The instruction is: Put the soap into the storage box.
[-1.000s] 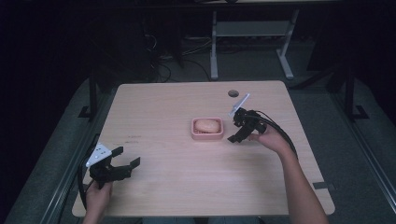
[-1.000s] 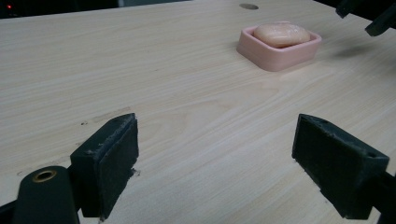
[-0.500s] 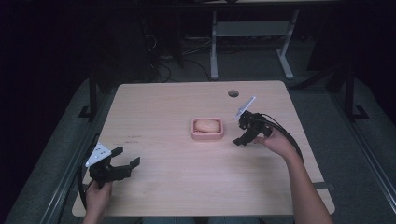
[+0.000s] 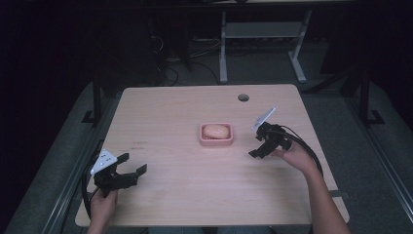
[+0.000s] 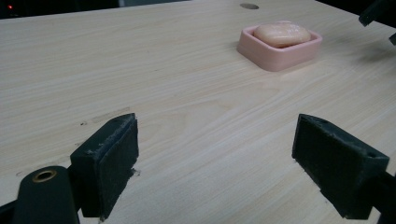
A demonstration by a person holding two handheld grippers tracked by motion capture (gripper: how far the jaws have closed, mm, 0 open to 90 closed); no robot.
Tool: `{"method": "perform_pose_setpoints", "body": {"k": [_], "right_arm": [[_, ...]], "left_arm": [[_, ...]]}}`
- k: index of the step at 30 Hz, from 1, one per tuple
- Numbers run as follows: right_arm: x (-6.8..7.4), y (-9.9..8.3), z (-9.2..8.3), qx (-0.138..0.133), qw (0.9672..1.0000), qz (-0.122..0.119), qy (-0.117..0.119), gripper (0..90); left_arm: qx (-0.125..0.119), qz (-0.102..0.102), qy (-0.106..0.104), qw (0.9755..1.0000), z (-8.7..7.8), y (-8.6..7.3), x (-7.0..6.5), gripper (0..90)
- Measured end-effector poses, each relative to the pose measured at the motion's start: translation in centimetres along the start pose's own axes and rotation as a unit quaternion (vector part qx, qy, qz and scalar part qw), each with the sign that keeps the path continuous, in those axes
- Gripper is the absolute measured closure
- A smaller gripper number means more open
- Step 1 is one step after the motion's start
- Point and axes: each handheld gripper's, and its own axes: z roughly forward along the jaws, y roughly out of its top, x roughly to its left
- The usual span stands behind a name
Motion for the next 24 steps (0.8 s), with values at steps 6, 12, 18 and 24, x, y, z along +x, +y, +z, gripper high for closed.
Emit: {"method": "perform_pose_setpoints", "body": {"k": [6, 12, 18, 24], "right_arm": [[0.4, -1.2, -0.4, -0.011, 0.9999, 0.004, -0.006, 23.1], [0.7, -1.9, -0.9, -0.020, 0.9997, 0.005, -0.013, 23.1], [1.0, -3.1, -1.2, -0.020, 0.9996, 0.014, -0.010, 23.1], [1.6, -4.8, -1.5, -0.034, 0.9988, 0.031, -0.015, 23.2]], "left_arm": [[-0.001, -0.003, 0.001, 1.0000, 0.0, 0.0, 0.0, 14.3], [0.000, -0.001, 0.002, 1.0000, 0.0, 0.0, 0.0, 14.2], [0.003, -0.001, 0.001, 1.0000, 0.0, 0.0, 0.0, 14.3], [0.001, -0.001, 0.000, 1.0000, 0.1, -0.1, -0.1, 14.3]]}}
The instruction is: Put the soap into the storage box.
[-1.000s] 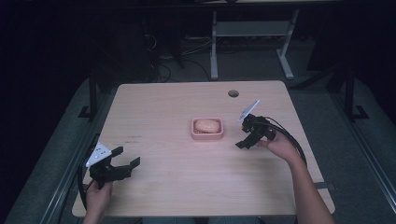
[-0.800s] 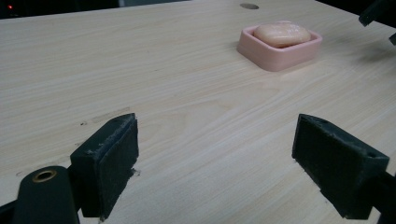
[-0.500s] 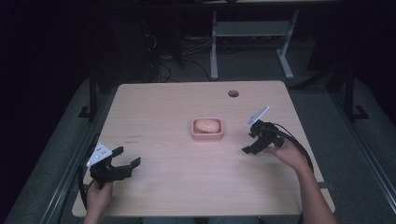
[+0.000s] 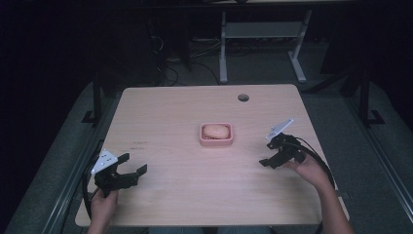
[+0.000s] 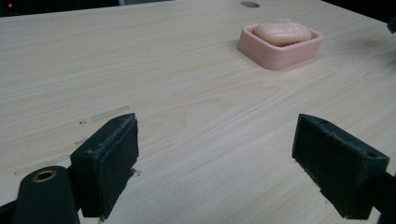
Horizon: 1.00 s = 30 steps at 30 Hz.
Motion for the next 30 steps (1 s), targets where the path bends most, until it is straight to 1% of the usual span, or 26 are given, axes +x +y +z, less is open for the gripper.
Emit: {"method": "perform_pose_setpoints", "body": {"k": [3, 5, 7, 11, 16, 19, 24, 26, 27, 30], "right_arm": [[0.1, -0.4, -0.1, -0.004, 1.0000, -0.002, -0.002, 23.2], [0.2, -0.9, -0.1, -0.006, 1.0000, 0.005, 0.002, 23.2], [0.4, -1.4, -0.3, -0.009, 0.9999, 0.009, 0.000, 23.2], [0.6, -2.1, -0.5, -0.012, 0.9999, 0.008, 0.000, 23.2], [1.0, -3.0, -0.9, -0.018, 0.9997, 0.015, -0.005, 23.2], [1.1, -3.5, -1.0, -0.018, 0.9996, 0.020, -0.004, 23.2], [1.5, -4.4, -1.2, -0.026, 0.9993, 0.026, -0.004, 23.2], [1.8, -5.0, -1.3, -0.030, 0.9992, 0.027, -0.005, 23.2], [1.8, -5.0, -1.3, -0.030, 0.9992, 0.027, -0.005, 23.2], [2.1, -5.8, -1.3, -0.031, 0.9989, 0.034, -0.005, 23.2]], "left_arm": [[0.000, -0.001, 0.002, 1.0000, 0.0, 0.0, 0.0, 14.3], [0.001, -0.001, 0.002, 1.0000, 0.0, 0.0, 0.1, 14.3], [0.001, -0.003, 0.002, 1.0000, 0.0, 0.0, 0.1, 14.3], [0.001, 0.000, 0.002, 1.0000, 0.0, 0.0, 0.1, 14.3], [0.002, 0.000, 0.002, 1.0000, 0.1, -0.1, 0.1, 14.3], [0.002, -0.001, 0.002, 1.0000, 0.1, -0.1, 0.1, 14.3], [0.005, -0.003, 0.002, 1.0000, 0.2, -0.2, 0.1, 14.3], [0.006, -0.003, 0.002, 1.0000, 0.2, -0.2, 0.0, 14.3], [0.006, -0.003, 0.002, 1.0000, 0.2, -0.2, 0.0, 14.3], [0.008, 0.000, 0.001, 1.0000, 0.3, -0.2, 0.0, 14.3]]}}
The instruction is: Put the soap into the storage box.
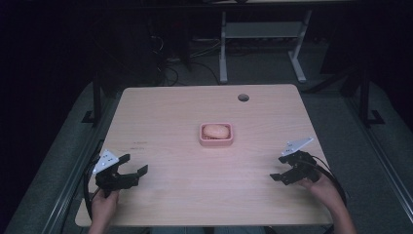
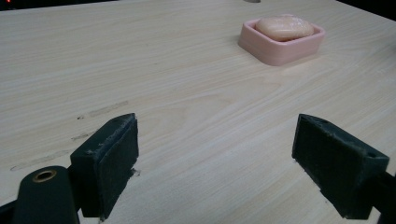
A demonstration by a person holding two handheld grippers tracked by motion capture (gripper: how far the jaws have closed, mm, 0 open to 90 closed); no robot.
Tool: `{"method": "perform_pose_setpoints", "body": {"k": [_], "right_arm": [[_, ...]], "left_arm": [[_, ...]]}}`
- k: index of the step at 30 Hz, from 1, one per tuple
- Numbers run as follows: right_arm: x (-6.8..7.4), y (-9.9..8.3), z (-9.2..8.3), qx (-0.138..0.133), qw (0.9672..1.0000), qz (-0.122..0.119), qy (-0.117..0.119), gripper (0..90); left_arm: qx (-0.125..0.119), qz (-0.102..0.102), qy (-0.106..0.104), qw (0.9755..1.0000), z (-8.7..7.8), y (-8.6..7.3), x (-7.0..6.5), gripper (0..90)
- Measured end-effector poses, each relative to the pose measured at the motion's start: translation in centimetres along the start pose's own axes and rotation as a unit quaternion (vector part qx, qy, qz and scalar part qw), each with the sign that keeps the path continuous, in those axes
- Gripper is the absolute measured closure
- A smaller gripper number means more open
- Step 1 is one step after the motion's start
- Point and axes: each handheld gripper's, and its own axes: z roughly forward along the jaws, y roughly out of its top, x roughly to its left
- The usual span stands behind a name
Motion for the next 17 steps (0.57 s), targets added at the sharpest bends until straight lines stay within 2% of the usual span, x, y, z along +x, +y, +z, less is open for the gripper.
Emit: {"method": "perform_pose_setpoints", "body": {"k": [9, 17], "right_arm": [[1.2, -2.0, -1.0, -0.016, 0.9997, 0.012, -0.009, 23.2], [2.3, -2.7, -1.4, -0.033, 0.9991, 0.018, -0.018, 21.9]], "left_arm": [[0.001, 0.000, 0.001, 1.0000, 0.1, -0.1, 0.0, 14.3], [0.002, -0.001, 0.001, 1.0000, 0.2, -0.1, -0.1, 14.3]]}}
